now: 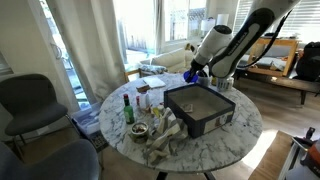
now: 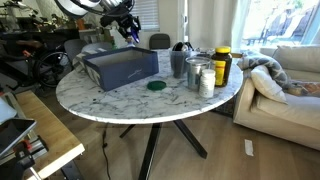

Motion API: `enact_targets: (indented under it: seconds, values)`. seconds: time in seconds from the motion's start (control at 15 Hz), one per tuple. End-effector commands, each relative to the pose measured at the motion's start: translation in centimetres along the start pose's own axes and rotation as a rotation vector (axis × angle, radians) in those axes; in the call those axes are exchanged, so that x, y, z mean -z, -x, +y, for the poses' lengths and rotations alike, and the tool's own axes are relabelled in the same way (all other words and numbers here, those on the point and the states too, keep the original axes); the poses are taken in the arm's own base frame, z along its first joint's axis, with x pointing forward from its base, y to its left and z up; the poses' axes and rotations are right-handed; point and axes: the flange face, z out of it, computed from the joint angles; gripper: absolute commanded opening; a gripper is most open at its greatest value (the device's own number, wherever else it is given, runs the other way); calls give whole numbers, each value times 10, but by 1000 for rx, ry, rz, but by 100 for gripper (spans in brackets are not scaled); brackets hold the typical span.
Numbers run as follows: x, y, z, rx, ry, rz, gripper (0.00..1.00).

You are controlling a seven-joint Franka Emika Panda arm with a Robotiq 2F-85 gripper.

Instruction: Put the blue lid on the silver cup

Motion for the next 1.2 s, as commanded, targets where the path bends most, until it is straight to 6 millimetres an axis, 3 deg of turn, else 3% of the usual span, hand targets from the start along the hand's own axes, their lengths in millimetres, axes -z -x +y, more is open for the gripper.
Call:
enact_targets:
  seconds: [0.0, 0.13, 0.33, 0.47, 0.87, 1.0, 1.07, 1.13]
  values:
    - [10, -7, 55, -128, 108, 61, 0]
    - [29, 3, 101, -199, 182, 80, 0]
    - [44, 39, 145, -218, 228, -13, 0]
    - [47, 69, 159, -257, 229, -85, 0]
    - [45, 114, 123, -317, 78, -209, 0]
    - [35, 139, 132, -392, 145, -284, 0]
    - [39, 143, 131, -426, 146, -273, 0]
    - [34, 129, 132, -373, 130, -259, 0]
